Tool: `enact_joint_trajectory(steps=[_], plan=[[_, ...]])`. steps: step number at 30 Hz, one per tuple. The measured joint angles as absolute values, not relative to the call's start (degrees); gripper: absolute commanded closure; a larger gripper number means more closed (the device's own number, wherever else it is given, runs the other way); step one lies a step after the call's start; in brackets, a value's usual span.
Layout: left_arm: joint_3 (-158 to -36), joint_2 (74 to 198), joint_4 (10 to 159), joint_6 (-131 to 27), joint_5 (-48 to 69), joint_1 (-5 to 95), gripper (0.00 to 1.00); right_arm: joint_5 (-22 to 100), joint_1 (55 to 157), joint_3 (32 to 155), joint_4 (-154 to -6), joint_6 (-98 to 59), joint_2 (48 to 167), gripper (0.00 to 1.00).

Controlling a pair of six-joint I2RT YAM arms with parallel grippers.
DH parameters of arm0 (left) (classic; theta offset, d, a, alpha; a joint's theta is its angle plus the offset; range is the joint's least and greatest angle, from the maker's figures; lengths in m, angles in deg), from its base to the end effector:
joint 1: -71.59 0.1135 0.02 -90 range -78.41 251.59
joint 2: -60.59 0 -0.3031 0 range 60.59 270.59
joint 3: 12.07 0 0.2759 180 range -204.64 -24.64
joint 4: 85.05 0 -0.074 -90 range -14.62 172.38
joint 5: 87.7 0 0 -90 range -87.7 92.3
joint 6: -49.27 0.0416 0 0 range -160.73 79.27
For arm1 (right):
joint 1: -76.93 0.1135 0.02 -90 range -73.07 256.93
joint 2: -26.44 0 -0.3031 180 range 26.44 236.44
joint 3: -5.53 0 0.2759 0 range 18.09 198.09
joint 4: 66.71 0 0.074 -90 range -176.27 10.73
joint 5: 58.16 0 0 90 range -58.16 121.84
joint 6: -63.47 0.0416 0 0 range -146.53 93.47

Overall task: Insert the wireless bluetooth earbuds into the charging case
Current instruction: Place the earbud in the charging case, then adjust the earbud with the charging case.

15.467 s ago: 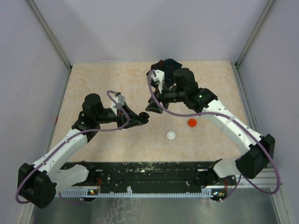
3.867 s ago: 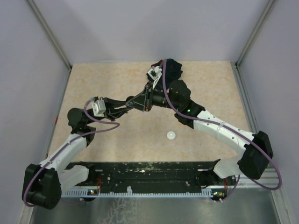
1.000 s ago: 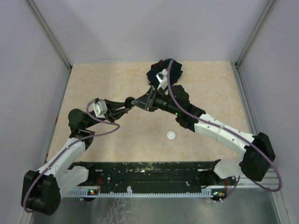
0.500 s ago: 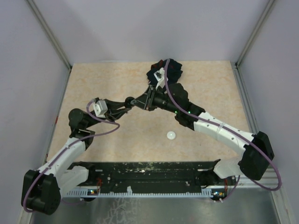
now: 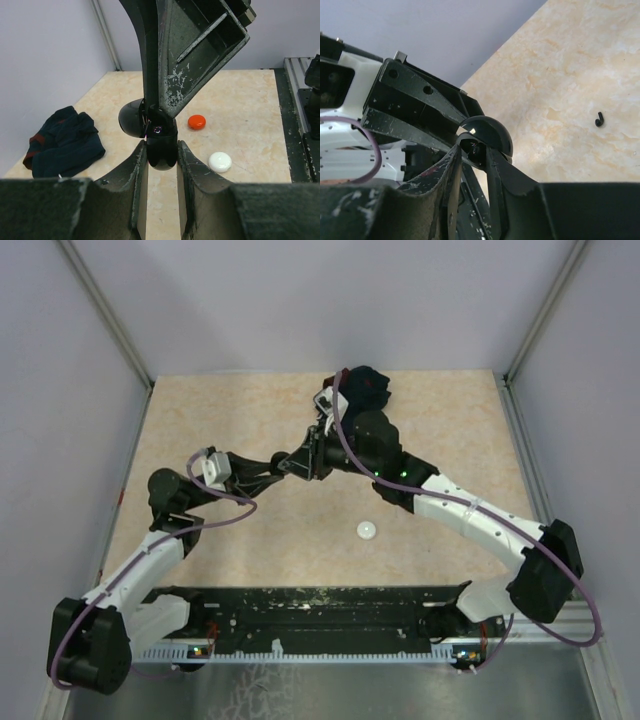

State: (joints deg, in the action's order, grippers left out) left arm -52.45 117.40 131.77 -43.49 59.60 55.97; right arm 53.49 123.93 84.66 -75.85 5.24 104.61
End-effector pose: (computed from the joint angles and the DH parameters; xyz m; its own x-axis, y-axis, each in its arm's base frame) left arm 0.1920 -0.0900 0.3227 0.2916 -0.1085 -0.9504 0.9202 0.3030 0.2477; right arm 0.2242 0.2630 0.3988 -0.5715 0.1047 -0.8139 -0.7386 0.3666 0.5658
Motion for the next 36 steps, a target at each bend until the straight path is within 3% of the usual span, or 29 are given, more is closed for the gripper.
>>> enact_joint_trajectory(steps=[4,14,22,36], plan=[[-52.5,117.9,131.8,-44.3,60.2,56.0,1.00,54.2,124.0,84.7,-76.8,1.8,104.4,0.58],[-52.5,118.4,134.0,-45.7,60.5,55.9,1.00,54.3,124.4,84.7,-79.2,-2.0,102.4,0.45],[-52.7,118.4,135.6,-46.1,60.5,55.8,1.00,51.8,124.4,85.6,-82.1,-4.1,101.2,0.45],[-52.7,118.3,136.5,-46.4,60.9,55.4,1.00,51.4,123.9,85.7,-82.7,-0.3,99.7,0.63]])
